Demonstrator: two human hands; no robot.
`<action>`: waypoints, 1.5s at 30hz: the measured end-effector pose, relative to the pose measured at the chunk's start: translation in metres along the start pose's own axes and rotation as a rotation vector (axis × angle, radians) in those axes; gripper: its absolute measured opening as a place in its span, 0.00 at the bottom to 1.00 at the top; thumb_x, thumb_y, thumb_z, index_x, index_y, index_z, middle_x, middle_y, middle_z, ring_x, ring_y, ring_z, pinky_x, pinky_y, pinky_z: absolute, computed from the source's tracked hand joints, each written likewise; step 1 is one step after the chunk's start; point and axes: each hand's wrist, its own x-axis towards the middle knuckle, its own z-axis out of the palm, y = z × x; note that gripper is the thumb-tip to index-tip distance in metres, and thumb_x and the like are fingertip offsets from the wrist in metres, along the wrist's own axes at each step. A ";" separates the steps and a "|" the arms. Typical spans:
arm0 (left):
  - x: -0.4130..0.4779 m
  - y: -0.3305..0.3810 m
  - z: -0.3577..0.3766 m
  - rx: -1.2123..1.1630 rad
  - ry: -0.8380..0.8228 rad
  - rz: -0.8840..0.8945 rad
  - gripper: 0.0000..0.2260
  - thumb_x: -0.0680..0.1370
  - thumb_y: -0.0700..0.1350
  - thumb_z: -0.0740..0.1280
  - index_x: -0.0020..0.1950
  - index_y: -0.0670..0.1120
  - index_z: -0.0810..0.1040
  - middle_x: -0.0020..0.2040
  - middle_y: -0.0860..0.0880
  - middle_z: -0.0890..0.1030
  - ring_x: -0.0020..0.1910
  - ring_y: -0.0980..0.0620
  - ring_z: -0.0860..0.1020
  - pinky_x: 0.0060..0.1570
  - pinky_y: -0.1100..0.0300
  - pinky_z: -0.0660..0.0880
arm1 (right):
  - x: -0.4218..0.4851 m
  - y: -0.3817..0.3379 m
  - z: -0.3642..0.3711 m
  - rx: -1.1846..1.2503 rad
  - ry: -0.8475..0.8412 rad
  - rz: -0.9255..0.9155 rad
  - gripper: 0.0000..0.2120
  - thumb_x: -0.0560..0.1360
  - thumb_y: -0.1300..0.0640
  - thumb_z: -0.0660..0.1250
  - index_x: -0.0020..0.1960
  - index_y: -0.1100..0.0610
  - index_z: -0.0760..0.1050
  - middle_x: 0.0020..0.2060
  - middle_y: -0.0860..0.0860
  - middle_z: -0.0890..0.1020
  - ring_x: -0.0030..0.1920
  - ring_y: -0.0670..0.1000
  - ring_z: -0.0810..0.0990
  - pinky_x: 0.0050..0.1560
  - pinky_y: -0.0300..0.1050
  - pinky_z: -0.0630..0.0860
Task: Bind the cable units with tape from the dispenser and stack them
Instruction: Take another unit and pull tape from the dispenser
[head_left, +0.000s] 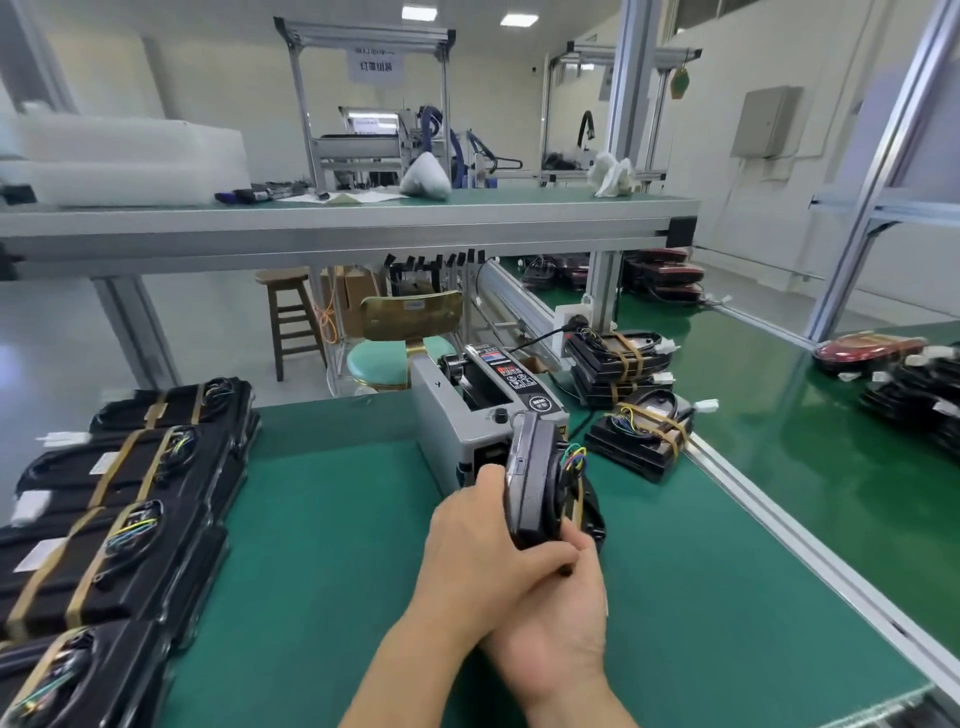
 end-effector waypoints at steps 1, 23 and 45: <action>-0.002 -0.002 -0.006 0.007 0.003 0.003 0.23 0.60 0.67 0.69 0.45 0.55 0.66 0.40 0.56 0.76 0.43 0.52 0.74 0.45 0.53 0.74 | -0.003 0.005 0.002 -0.002 -0.021 0.045 0.20 0.71 0.48 0.62 0.55 0.58 0.84 0.55 0.56 0.84 0.52 0.59 0.84 0.61 0.52 0.73; -0.001 -0.022 -0.085 -0.227 -0.156 -0.065 0.21 0.60 0.45 0.67 0.52 0.57 0.72 0.48 0.54 0.79 0.44 0.56 0.77 0.43 0.64 0.75 | -0.008 0.009 0.015 -1.536 0.202 -0.925 0.09 0.71 0.55 0.75 0.39 0.52 0.75 0.36 0.49 0.80 0.36 0.45 0.77 0.40 0.38 0.72; 0.008 -0.028 -0.062 -0.273 0.563 -0.204 0.09 0.79 0.41 0.64 0.39 0.48 0.74 0.37 0.53 0.77 0.39 0.62 0.73 0.39 0.75 0.67 | 0.021 0.021 0.007 -1.008 0.037 -0.437 0.12 0.79 0.46 0.63 0.61 0.43 0.77 0.57 0.34 0.81 0.58 0.33 0.77 0.62 0.37 0.70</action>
